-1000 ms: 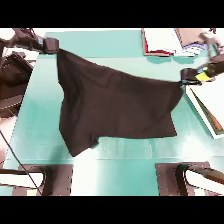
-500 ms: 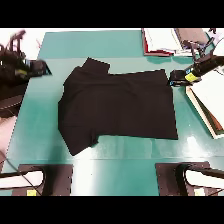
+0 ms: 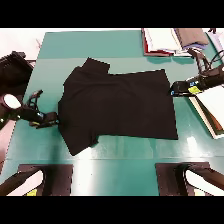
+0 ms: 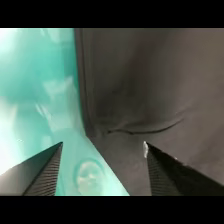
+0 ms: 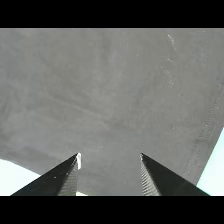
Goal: Fold the shirts.
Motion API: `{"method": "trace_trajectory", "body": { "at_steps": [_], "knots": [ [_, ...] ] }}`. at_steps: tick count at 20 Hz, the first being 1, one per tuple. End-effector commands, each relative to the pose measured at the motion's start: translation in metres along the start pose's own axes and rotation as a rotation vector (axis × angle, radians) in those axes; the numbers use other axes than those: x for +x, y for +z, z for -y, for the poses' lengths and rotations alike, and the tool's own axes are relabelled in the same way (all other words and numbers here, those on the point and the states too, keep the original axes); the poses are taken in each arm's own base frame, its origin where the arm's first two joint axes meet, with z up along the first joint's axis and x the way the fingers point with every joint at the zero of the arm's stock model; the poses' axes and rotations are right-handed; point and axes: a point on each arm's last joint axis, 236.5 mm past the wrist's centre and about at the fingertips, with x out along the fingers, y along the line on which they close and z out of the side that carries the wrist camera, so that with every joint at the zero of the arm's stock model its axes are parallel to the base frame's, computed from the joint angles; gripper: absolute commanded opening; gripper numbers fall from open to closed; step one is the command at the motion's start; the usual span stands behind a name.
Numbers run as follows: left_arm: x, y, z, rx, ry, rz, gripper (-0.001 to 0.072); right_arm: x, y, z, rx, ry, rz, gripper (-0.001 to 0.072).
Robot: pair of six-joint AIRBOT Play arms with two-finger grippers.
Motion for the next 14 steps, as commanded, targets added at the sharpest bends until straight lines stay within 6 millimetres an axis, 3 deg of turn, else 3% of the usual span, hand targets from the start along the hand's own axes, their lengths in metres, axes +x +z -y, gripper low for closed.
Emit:
{"method": "trace_trajectory", "body": {
  "at_steps": [1, 6, 7, 8, 9, 14],
  "knots": [
    [0.021, -0.018, 0.004, -0.059, -0.051, -0.001, 0.0602, -0.008, -0.002, -0.003, -0.008, 0.003, 0.031, 0.0425],
    [0.028, -0.016, 0.014, -0.115, -0.110, 0.025, 0.0579, -0.008, -0.004, -0.003, -0.007, 0.004, 0.023, 0.0425],
    [0.028, -0.015, 0.016, -0.116, -0.116, 0.029, 0.0329, -0.008, -0.006, -0.003, -0.013, 0.001, 0.014, 0.0425],
    [0.027, -0.014, 0.016, -0.116, -0.116, 0.032, 0.0151, -0.008, -0.010, 0.001, -0.019, 0.000, -0.001, 0.0425],
    [0.026, -0.013, 0.016, -0.114, -0.117, 0.033, 0.0021, -0.005, -0.018, 0.008, 0.000, -0.004, -0.030, 0.0425],
    [-0.001, 0.009, 0.028, -0.044, -0.130, 0.097, 0.0025, 0.025, -0.098, 0.077, 0.238, -0.015, -0.252, 0.0426]
  ]
}}
